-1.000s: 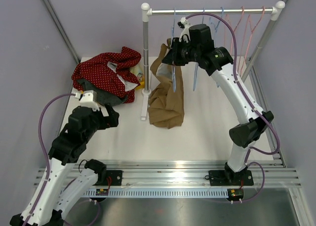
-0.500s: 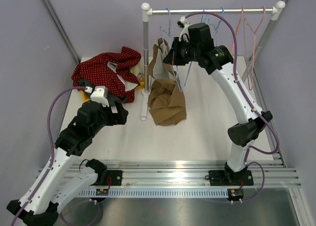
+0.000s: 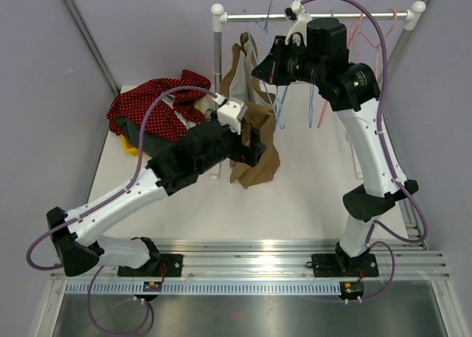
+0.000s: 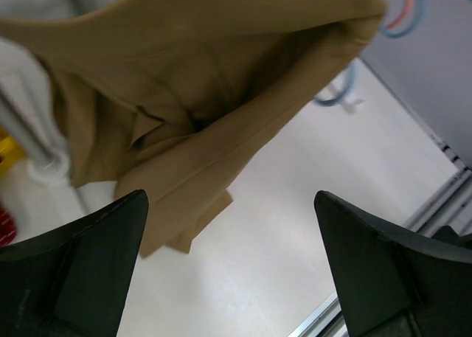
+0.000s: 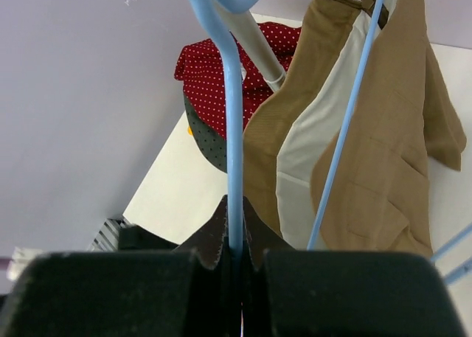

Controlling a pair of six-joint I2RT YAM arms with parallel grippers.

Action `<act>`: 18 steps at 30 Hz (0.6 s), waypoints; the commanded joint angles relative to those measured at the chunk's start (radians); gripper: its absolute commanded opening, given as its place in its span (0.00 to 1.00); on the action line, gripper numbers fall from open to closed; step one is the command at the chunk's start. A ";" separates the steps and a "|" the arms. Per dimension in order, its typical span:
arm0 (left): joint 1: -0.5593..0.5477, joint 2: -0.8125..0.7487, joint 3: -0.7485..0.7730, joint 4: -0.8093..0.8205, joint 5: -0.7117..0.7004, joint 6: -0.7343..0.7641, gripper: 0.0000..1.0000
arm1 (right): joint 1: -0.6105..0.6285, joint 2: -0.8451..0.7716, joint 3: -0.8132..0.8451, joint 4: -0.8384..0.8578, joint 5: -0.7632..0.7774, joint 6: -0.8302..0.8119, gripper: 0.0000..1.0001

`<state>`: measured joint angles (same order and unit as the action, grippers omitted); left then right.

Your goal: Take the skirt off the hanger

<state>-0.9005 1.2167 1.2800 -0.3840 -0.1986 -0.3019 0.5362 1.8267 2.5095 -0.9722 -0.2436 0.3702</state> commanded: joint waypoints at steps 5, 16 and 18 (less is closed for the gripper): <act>-0.115 0.200 0.005 0.414 0.070 0.017 0.99 | 0.010 -0.138 0.002 0.116 0.013 -0.004 0.00; -0.162 0.363 0.162 0.421 -0.117 0.043 0.08 | 0.010 -0.251 -0.103 0.119 0.050 -0.022 0.00; -0.182 0.331 0.162 0.415 -0.146 0.050 0.00 | 0.010 -0.265 -0.150 0.138 0.059 -0.020 0.00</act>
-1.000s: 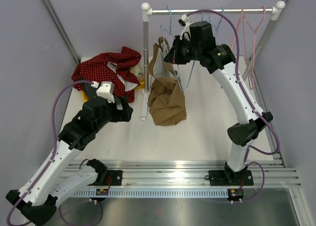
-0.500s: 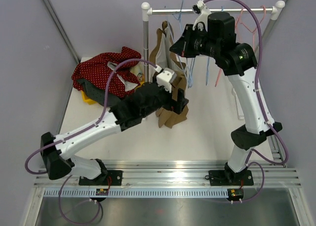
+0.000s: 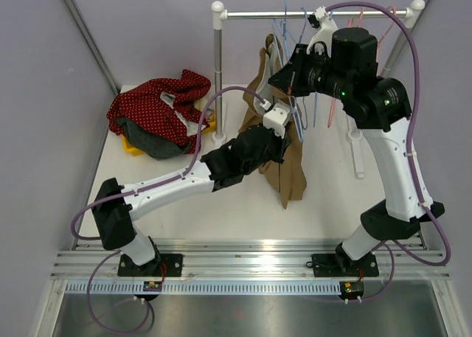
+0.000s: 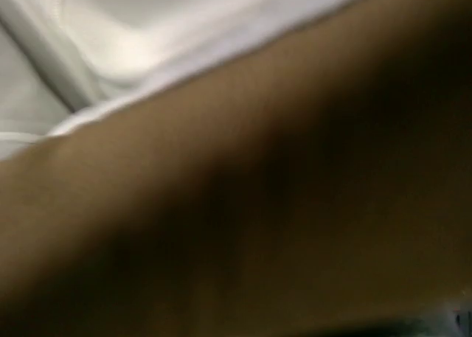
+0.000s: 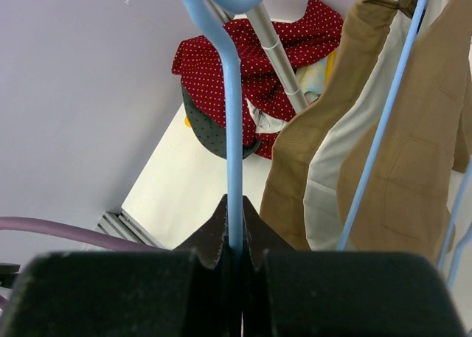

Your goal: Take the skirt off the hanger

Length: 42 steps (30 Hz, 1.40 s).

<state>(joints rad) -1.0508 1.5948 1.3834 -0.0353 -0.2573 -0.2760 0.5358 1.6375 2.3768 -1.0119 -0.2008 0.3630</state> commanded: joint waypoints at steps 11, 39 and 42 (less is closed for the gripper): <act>-0.443 -0.251 -0.060 0.038 -0.440 0.090 0.00 | 0.010 -0.087 -0.166 0.308 0.113 0.019 0.00; -0.850 -0.160 0.206 -0.133 -0.482 0.147 0.00 | 0.010 -0.024 -0.320 0.361 0.480 0.099 0.00; -0.905 -0.222 0.136 -0.150 -0.474 0.146 0.00 | 0.012 -0.002 -0.262 0.351 0.483 0.074 0.00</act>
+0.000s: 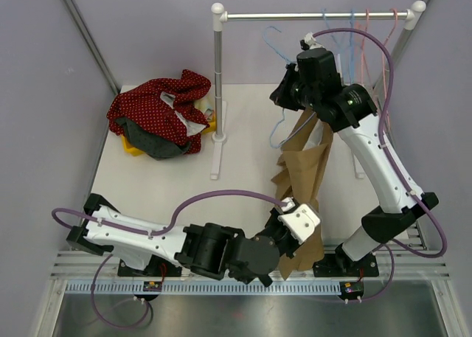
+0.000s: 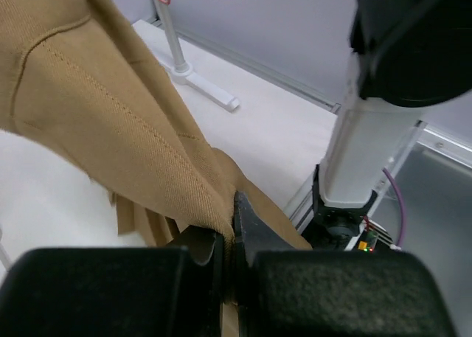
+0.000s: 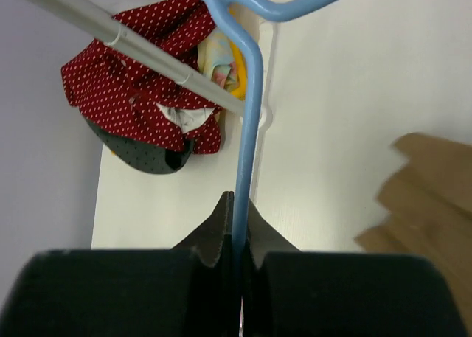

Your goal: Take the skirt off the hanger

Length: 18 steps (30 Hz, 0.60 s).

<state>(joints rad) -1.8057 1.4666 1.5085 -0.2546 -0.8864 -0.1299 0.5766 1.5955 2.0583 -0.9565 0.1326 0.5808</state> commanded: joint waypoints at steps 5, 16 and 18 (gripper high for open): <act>-0.285 -0.141 -0.063 0.032 0.078 -0.081 0.00 | -0.032 0.092 0.157 0.246 0.167 -0.176 0.00; -0.261 -0.072 -0.110 -0.291 -0.125 -0.339 0.00 | -0.032 0.054 0.149 0.236 0.062 -0.136 0.00; -0.241 -0.046 -0.102 -0.354 -0.117 -0.417 0.00 | -0.031 0.040 0.142 0.236 0.056 -0.137 0.00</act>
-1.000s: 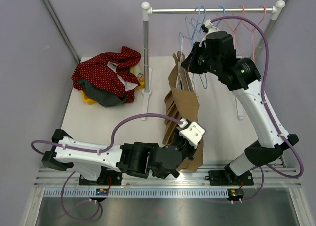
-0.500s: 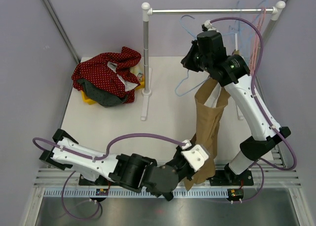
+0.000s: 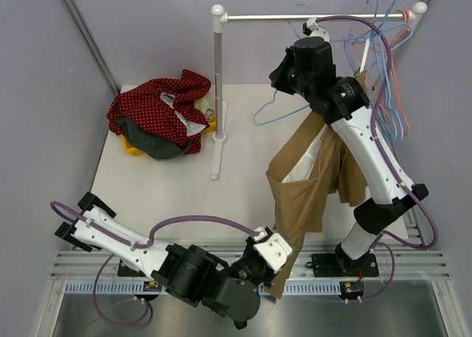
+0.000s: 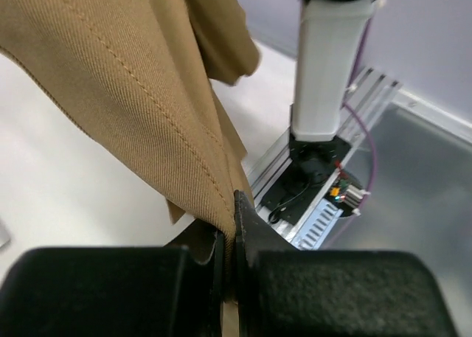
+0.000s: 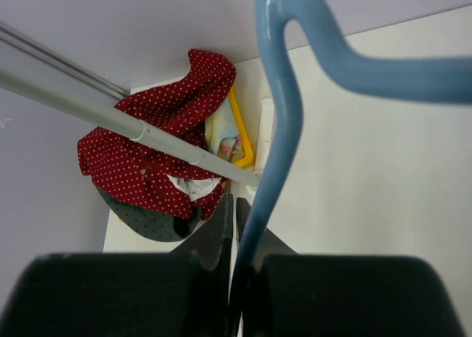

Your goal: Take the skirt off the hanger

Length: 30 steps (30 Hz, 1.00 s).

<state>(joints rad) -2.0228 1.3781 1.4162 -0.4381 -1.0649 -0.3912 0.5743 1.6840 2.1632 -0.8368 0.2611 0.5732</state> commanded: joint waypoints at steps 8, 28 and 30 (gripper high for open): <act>0.027 0.173 -0.023 -0.450 0.195 -0.422 0.00 | -0.030 -0.053 0.014 0.148 -0.149 -0.130 0.00; 0.197 0.454 0.102 -0.652 0.421 -0.577 0.00 | -0.070 0.101 0.270 0.085 -0.243 -0.194 0.00; 0.217 0.444 0.145 -0.660 0.392 -0.549 0.00 | -0.097 0.123 0.303 0.087 -0.256 -0.193 0.00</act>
<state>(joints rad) -1.7729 1.8286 1.5192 -0.9791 -0.9161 -0.9211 0.5617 1.8179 2.3295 -1.0325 -0.0418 0.7544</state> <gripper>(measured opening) 0.027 0.042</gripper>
